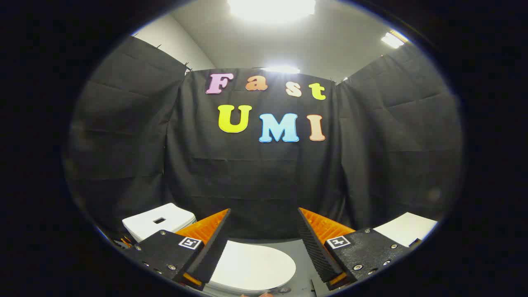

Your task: Open the toilet lid.

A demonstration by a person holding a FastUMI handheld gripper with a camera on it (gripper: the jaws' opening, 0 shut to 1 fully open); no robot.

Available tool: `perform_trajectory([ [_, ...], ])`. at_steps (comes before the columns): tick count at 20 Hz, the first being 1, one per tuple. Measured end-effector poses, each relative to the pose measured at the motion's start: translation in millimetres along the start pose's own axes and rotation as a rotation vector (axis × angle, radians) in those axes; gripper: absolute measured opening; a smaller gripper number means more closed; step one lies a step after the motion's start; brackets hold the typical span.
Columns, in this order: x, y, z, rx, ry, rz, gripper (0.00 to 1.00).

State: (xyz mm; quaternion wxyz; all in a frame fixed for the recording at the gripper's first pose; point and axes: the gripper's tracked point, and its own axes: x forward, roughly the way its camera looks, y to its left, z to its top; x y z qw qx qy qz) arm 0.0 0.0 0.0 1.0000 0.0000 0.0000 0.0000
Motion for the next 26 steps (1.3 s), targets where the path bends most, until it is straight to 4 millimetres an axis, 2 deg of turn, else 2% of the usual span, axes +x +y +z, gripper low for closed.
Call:
perform_trajectory([
  [7,0.0,-1.2,-0.4,0.021,-0.002,0.001,0.94],
  [18,-0.3,-22.1,-1.8,0.040,-0.010,-0.042,0.94],
  [22,2.5,-28.1,-12.2,0.100,0.009,-0.054,0.94],
  [24,5.9,-16.8,-27.8,0.175,0.053,-0.010,0.94],
  [26,10.4,-16.7,-37.8,0.216,0.077,0.005,0.94],
])
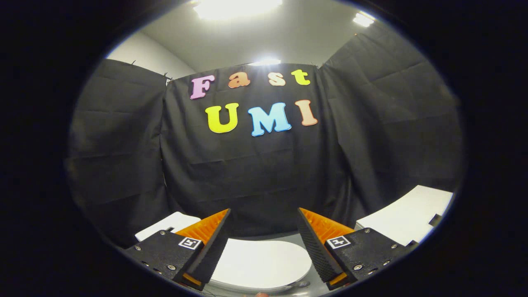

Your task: Open the toilet lid.

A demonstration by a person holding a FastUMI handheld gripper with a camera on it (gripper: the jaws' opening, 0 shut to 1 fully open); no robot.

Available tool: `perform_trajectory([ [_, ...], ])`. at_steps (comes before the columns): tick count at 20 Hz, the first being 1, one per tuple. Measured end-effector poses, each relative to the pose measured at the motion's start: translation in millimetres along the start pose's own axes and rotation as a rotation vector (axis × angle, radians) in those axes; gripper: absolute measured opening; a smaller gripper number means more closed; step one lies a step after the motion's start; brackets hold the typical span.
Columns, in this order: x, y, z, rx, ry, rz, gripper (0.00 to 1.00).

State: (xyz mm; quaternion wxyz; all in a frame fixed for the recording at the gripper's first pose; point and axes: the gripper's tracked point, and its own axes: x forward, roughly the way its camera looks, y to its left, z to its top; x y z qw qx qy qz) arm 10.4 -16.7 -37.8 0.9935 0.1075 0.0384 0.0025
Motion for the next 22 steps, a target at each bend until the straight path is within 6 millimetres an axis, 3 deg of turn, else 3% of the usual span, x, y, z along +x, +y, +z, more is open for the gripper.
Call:
perform_trajectory([
  [6,10.8,-28.6,-38.1,0.151,0.058,-0.057,0.95],
  [10,13.9,-64.8,-74.4,0.242,0.121,-0.119,0.96],
  [18,2.0,-113.5,-157.1,0.455,0.227,-0.216,0.95],
  [21,-4.1,-111.4,-177.8,0.510,0.255,-0.236,0.94],
  [22,-7.8,-115.0,-193.2,0.510,0.274,-0.246,0.94],
])
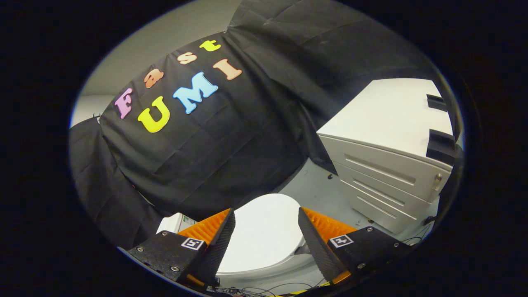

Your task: Open the toilet lid.

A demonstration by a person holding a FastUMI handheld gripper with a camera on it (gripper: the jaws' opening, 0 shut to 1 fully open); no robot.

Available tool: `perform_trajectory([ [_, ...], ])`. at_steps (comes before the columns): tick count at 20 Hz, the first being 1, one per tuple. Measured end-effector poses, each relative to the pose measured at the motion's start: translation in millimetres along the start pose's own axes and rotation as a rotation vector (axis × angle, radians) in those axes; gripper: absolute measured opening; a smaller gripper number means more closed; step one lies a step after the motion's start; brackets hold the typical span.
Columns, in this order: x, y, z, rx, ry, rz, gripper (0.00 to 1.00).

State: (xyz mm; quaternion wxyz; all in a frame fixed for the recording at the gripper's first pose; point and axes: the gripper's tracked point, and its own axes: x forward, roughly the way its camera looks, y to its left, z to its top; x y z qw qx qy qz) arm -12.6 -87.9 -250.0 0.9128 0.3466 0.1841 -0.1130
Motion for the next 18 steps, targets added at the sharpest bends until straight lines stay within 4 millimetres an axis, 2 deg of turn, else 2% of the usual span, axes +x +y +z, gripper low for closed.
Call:
perform_trajectory([
  [7,17.7,-35.0,-78.5,0.012,0.164,-0.066,0.94],
  [8,17.7,-38.5,-84.8,0.024,0.176,-0.075,0.95],
  [11,19.0,-43.9,-88.5,0.073,0.170,-0.086,0.95],
  [15,22.1,-74.6,-96.0,0.122,0.163,-0.157,0.94],
  [18,25.7,-84.1,-104.6,0.199,0.174,-0.168,0.94],
])
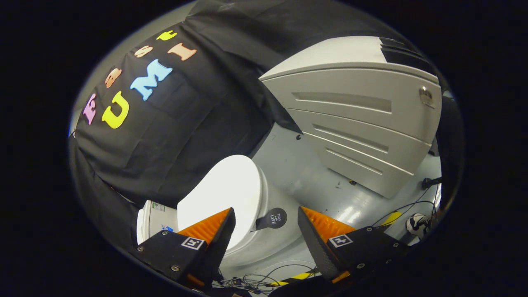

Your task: Open the toilet lid.

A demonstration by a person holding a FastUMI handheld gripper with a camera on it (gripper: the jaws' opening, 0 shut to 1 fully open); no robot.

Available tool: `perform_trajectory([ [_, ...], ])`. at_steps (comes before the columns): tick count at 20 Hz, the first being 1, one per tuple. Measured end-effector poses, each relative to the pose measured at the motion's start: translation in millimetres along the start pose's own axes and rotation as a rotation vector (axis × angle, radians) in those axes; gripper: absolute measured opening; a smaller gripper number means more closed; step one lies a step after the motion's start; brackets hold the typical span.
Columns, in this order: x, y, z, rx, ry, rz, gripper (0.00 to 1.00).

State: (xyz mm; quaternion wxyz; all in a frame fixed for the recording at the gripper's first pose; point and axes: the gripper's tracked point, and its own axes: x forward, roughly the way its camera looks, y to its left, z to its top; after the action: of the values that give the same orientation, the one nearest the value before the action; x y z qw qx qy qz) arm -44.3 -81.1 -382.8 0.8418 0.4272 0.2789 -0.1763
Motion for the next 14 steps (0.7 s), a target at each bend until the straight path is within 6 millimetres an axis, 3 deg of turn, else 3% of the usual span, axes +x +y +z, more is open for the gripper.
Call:
perform_trajectory([
  [7,32.9,-25.3,-23.0,0.108,0.049,0.001,0.93],
  [9,46.8,-20.2,-26.1,0.168,0.062,0.051,0.91],
  [14,77.5,-28.0,-42.9,0.269,0.099,0.079,0.78],
])
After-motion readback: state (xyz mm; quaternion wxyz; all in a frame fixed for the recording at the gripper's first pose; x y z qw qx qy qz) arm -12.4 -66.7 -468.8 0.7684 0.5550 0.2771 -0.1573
